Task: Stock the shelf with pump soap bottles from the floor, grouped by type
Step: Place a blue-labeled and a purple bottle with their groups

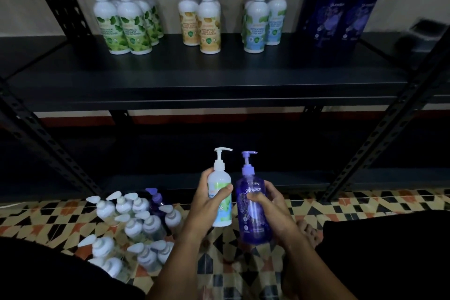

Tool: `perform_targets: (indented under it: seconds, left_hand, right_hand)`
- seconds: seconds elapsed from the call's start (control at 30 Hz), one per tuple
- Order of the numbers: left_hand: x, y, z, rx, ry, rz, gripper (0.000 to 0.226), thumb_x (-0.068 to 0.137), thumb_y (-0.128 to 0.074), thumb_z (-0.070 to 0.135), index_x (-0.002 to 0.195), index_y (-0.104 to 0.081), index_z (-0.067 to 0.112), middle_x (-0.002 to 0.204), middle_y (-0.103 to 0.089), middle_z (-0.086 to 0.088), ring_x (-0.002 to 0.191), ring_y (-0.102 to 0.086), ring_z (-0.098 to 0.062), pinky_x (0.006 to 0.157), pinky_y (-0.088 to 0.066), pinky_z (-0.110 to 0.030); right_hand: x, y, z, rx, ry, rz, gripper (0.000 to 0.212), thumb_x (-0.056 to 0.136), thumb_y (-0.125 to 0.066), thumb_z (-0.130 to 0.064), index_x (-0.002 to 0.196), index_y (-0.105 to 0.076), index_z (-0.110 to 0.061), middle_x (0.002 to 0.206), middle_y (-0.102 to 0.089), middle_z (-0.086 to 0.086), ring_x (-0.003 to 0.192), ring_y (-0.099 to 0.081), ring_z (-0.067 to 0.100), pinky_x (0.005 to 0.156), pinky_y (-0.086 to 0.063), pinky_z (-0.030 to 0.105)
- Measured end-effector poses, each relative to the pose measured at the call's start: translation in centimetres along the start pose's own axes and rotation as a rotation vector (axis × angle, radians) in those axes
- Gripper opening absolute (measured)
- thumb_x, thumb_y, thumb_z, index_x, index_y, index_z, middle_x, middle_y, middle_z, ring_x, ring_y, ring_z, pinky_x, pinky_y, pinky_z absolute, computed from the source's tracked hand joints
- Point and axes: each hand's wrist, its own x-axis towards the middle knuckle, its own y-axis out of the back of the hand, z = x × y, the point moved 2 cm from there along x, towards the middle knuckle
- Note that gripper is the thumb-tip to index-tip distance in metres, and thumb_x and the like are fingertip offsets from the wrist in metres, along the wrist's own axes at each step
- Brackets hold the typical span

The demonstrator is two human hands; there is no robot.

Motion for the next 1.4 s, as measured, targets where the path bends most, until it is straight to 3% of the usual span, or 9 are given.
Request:
perform_targets:
  seconds: [0.13, 0.33, 0.53, 0.67, 0.83, 0.97, 1.17, 1.3, 1.4]
  left_hand:
    - [0.0, -1.0, 1.3, 0.014, -0.099, 0.0, 0.044, 0.084, -0.073, 0.035, 0.125, -0.056, 0.04, 0.099, -0.073, 0.003, 0.09, -0.073, -0.021, 0.078, -0.061, -0.036]
    - [1.4, -4.0, 5.9, -0.004, -0.25, -0.075, 0.047, 0.084, -0.076, 0.031, 0.127, -0.057, 0.035, 0.097, -0.071, 0.0, 0.087, -0.072, -0.021, 0.077, -0.06, -0.037]
    - [4.2, -8.0, 13.2, -0.012, -0.429, -0.153, 0.056, 0.076, -0.077, 0.044, 0.127, -0.056, 0.037, 0.099, -0.071, 0.006, 0.088, -0.07, -0.014, 0.078, -0.059, -0.031]
    - [6.2, -10.7, 18.4, -0.047, -0.536, -0.228, 0.056, 0.077, -0.078, 0.042, 0.128, -0.054, 0.037, 0.098, -0.071, 0.009, 0.089, -0.069, -0.014, 0.083, -0.058, -0.036]
    - [8.0, -13.1, 25.0, -0.023, -0.662, -0.268, 0.059, 0.076, -0.076, 0.047, 0.128, -0.052, 0.034, 0.101, -0.071, 0.017, 0.091, -0.069, -0.007, 0.084, -0.056, -0.027]
    - [10.1, -14.0, 28.6, 0.019, -0.718, -0.287, 0.058, 0.079, -0.079, 0.047, 0.129, -0.052, 0.039, 0.11, -0.072, 0.004, 0.099, -0.072, -0.022, 0.096, -0.058, -0.05]
    - [11.9, -14.7, 29.4, 0.008, -0.741, -0.28, 0.049, 0.081, -0.077, 0.046, 0.122, -0.052, 0.055, 0.111, -0.072, 0.004, 0.1, -0.073, -0.027, 0.098, -0.058, -0.051]
    - [13.2, -15.3, 29.1, 0.013, -0.735, -0.275, 0.046, 0.085, -0.076, 0.038, 0.12, -0.052, 0.056, 0.11, -0.071, 0.007, 0.099, -0.073, -0.02, 0.092, -0.058, -0.037]
    - [14.0, -15.6, 29.0, -0.009, -0.724, -0.277, 0.045, 0.087, -0.075, 0.034, 0.12, -0.053, 0.054, 0.108, -0.072, 0.004, 0.097, -0.073, -0.025, 0.093, -0.06, -0.044]
  right_hand:
    - [-0.7, -0.1, -1.4, 0.049, 0.075, 0.042, 0.054, 0.071, -0.079, -0.032, 0.122, -0.064, -0.023, 0.107, -0.073, 0.019, 0.085, -0.073, 0.031, 0.07, -0.06, 0.043]
    - [-1.1, 0.7, -7.2, -0.006, 0.295, 0.112, 0.092, 0.046, -0.098, -0.029, 0.13, -0.06, -0.02, 0.111, -0.075, 0.007, 0.097, -0.075, 0.026, 0.075, -0.061, 0.035]
    - [-1.8, 2.6, -14.6, -0.064, 0.546, 0.271, 0.08, 0.052, -0.099, -0.011, 0.122, -0.062, -0.018, 0.11, -0.075, 0.0, 0.096, -0.074, 0.017, 0.078, -0.059, 0.026]
    - [-2.5, 3.5, -19.6, -0.085, 0.694, 0.36, 0.074, 0.053, -0.101, -0.013, 0.118, -0.067, -0.019, 0.107, -0.077, -0.001, 0.097, -0.074, 0.016, 0.082, -0.059, 0.027]
    - [-2.5, 4.3, -25.2, -0.128, 0.811, 0.402, 0.07, 0.059, -0.098, -0.007, 0.121, -0.069, -0.022, 0.108, -0.078, -0.003, 0.099, -0.075, 0.015, 0.086, -0.059, 0.026]
    - [-1.7, 5.1, -28.9, -0.149, 0.898, 0.46, 0.076, 0.057, -0.098, -0.013, 0.126, -0.068, -0.017, 0.11, -0.078, -0.003, 0.1, -0.075, 0.011, 0.085, -0.056, 0.02]
    - [0.7, 6.4, -32.4, -0.21, 0.939, 0.509, 0.081, 0.06, -0.099, -0.018, 0.134, -0.064, -0.018, 0.116, -0.076, -0.002, 0.106, -0.073, 0.012, 0.097, -0.058, 0.031]
    - [3.0, 7.7, -32.7, -0.233, 0.915, 0.511, 0.084, 0.063, -0.099, -0.023, 0.137, -0.061, -0.022, 0.121, -0.074, -0.001, 0.111, -0.072, 0.014, 0.102, -0.056, 0.043]
    - [4.0, 8.5, -32.7, -0.259, 0.914, 0.524, 0.084, 0.066, -0.098, -0.024, 0.14, -0.058, -0.023, 0.125, -0.073, -0.004, 0.115, -0.07, 0.012, 0.105, -0.054, 0.042]
